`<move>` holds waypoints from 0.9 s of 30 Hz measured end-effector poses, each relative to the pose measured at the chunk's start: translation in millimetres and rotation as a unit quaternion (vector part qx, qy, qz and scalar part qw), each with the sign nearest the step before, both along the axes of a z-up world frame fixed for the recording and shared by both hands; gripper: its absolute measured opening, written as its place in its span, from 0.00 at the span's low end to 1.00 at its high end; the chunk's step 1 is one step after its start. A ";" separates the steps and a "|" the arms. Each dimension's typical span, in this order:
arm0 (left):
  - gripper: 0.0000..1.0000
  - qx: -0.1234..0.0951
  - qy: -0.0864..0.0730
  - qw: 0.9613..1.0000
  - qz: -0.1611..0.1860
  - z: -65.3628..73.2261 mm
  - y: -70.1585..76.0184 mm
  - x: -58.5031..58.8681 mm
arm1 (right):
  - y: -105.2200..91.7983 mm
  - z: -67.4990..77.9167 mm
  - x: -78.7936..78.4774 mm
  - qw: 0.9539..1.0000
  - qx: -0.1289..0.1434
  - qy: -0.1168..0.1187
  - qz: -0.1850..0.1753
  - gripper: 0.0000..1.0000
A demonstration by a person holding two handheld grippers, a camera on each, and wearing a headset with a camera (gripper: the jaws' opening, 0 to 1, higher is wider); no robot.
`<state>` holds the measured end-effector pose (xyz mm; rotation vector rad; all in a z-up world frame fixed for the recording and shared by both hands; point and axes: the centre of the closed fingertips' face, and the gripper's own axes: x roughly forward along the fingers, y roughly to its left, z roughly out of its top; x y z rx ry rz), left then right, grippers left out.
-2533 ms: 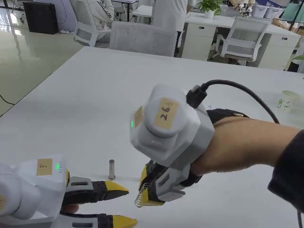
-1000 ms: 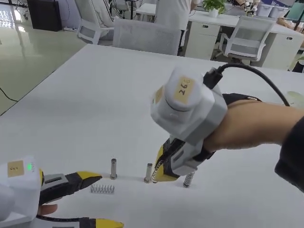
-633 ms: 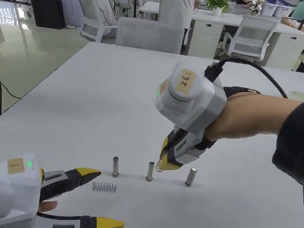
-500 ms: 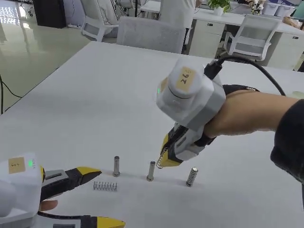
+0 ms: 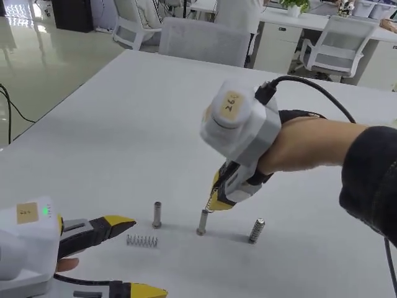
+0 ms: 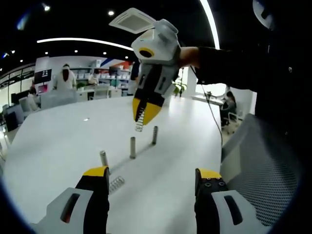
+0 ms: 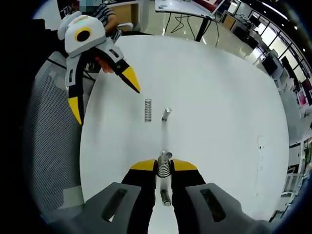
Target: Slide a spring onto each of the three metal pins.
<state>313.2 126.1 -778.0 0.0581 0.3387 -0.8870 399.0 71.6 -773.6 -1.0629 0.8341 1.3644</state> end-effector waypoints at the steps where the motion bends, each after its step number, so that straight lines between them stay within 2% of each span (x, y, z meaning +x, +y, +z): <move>1: 0.67 0.000 0.000 1.000 0.000 0.0 0.1 -0.1 | 0.2 -1.5 0.9 1.000 -0.001 0.001 0.000 0.08; 27: 0.67 0.001 0.005 1.000 0.000 -3.4 3.1 1.5 | 4.7 -19.1 8.4 1.000 -0.011 0.013 -0.005 0.08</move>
